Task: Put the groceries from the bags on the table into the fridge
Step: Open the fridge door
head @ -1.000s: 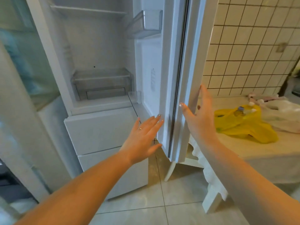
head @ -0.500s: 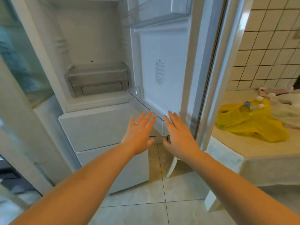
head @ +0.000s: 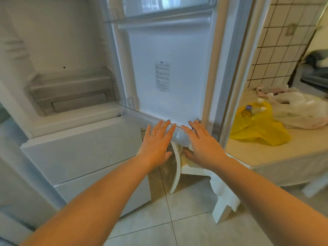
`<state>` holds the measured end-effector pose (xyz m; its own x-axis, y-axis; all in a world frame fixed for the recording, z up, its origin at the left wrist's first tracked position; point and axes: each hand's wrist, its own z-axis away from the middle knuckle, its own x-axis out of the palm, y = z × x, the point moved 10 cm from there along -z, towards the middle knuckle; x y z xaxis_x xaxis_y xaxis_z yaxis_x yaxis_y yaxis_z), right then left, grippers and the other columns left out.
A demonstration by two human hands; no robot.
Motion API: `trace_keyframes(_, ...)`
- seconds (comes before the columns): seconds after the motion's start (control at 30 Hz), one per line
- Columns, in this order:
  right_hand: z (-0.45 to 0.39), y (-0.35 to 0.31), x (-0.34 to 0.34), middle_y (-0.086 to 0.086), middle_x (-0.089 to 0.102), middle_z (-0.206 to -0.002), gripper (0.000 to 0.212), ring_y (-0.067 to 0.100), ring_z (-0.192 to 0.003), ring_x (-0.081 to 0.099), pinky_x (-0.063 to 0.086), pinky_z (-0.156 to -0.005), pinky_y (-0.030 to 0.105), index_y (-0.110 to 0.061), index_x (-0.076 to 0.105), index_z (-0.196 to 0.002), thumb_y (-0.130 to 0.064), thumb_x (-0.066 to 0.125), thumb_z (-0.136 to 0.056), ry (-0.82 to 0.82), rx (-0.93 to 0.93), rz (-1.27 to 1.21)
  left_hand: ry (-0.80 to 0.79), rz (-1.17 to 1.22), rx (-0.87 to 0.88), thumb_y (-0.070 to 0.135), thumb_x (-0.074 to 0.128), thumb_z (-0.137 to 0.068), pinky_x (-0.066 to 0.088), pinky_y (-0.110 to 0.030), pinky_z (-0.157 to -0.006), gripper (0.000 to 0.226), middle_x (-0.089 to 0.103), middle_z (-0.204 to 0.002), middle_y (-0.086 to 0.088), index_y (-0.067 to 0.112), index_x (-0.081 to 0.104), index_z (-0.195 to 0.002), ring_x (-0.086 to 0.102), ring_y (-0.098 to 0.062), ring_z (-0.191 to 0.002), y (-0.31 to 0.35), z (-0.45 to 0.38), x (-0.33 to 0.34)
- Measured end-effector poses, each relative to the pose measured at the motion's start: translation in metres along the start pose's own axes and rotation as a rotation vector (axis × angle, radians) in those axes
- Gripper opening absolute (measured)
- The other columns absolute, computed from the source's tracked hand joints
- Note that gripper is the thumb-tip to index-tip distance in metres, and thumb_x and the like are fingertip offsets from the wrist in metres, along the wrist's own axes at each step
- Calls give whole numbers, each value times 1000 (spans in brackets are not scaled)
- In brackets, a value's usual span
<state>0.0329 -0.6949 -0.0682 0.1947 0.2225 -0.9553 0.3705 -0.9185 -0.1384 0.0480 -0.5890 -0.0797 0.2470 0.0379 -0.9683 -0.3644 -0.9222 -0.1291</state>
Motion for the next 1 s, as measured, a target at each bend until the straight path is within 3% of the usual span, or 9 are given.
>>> trace_keyframes(0.4, -5, 23, -1, -2, -7, -158, 78, 18, -145, -8, 20, -114, 38, -29, 3, -149, -38, 55, -90, -3, 27, 13, 45, 63, -38, 45, 52, -91, -4, -48, -113, 89, -15, -157, -2, 23, -12, -148, -12, -23, -144, 11, -16, 5)
trace_keyframes(0.5, 9, 25, -5, 1, -2, -158, 77, 19, -145, -3, 13, -115, 34, -26, 6, -149, -37, 54, -91, 45, 0, 7, 81, 130, -48, 44, 51, -91, -4, -47, -113, 87, -14, -157, -1, 24, -12, -148, -11, -22, -144, 11, -12, 2)
trace_keyframes(0.67, 54, 40, 4, 0, 10, -157, 74, 18, -144, 9, 22, -113, 32, -23, 16, -148, -36, 58, -89, 80, 29, -88, 171, 328, -4, 36, 54, -91, -1, -48, -117, 80, 5, -158, 1, 23, 0, -149, 2, -17, -145, 25, 25, 6)
trace_keyframes(0.83, 97, 65, 26, -8, 2, -157, 72, 11, -143, 2, 11, -107, 17, -31, 14, -147, -41, 56, -89, 51, 142, -200, 137, 463, 2, 37, 60, -88, 4, -50, -117, 77, 18, -155, 4, 24, 14, -149, 13, -15, -144, 51, 53, 47)
trace_keyframes(1.0, 133, 105, 32, -7, 5, -157, 72, 13, -144, 5, 15, -113, 28, -29, 19, -146, -43, 58, -87, 90, 322, -271, 120, 654, 87, 37, 61, -88, 9, -36, -117, 80, 18, -154, 8, 32, 7, -146, 12, -11, -142, 103, 46, 68)
